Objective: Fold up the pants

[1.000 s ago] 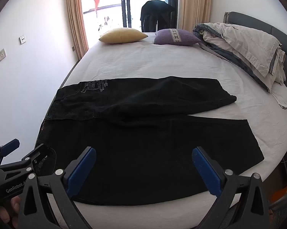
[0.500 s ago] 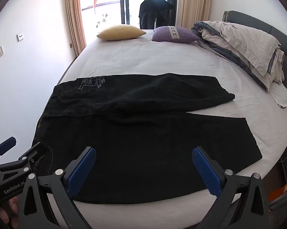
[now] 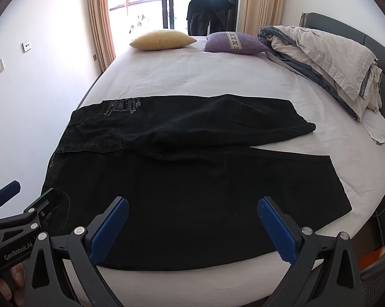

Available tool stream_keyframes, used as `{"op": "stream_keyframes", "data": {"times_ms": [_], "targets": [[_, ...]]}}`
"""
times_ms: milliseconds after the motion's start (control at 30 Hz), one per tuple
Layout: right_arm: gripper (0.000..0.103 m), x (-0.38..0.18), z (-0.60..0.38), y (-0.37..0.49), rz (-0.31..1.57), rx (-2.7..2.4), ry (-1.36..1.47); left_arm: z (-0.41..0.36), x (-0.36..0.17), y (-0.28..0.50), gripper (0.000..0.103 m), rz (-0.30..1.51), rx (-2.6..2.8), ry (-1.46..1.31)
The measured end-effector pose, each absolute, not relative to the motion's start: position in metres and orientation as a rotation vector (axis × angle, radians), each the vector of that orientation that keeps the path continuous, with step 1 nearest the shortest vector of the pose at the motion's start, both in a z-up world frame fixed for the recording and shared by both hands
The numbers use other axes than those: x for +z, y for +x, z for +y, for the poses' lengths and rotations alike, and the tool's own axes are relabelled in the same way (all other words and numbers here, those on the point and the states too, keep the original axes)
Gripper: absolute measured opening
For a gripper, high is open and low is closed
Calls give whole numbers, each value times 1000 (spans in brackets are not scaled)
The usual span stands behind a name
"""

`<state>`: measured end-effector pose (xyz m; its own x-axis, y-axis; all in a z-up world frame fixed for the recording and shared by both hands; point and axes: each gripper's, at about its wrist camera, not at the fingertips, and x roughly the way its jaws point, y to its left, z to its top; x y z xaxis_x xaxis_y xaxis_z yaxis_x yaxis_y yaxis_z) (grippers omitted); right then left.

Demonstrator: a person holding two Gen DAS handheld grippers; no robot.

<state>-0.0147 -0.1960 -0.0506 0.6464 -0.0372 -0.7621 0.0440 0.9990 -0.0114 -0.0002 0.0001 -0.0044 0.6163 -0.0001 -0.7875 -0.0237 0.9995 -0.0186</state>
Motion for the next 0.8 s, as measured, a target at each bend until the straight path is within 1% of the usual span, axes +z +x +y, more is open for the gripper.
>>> {"op": "stream_keyframes", "data": {"times_ms": [800], "targets": [[103, -59, -197, -19, 891, -38, 12, 0, -10, -4, 103, 916, 12, -21]]}}
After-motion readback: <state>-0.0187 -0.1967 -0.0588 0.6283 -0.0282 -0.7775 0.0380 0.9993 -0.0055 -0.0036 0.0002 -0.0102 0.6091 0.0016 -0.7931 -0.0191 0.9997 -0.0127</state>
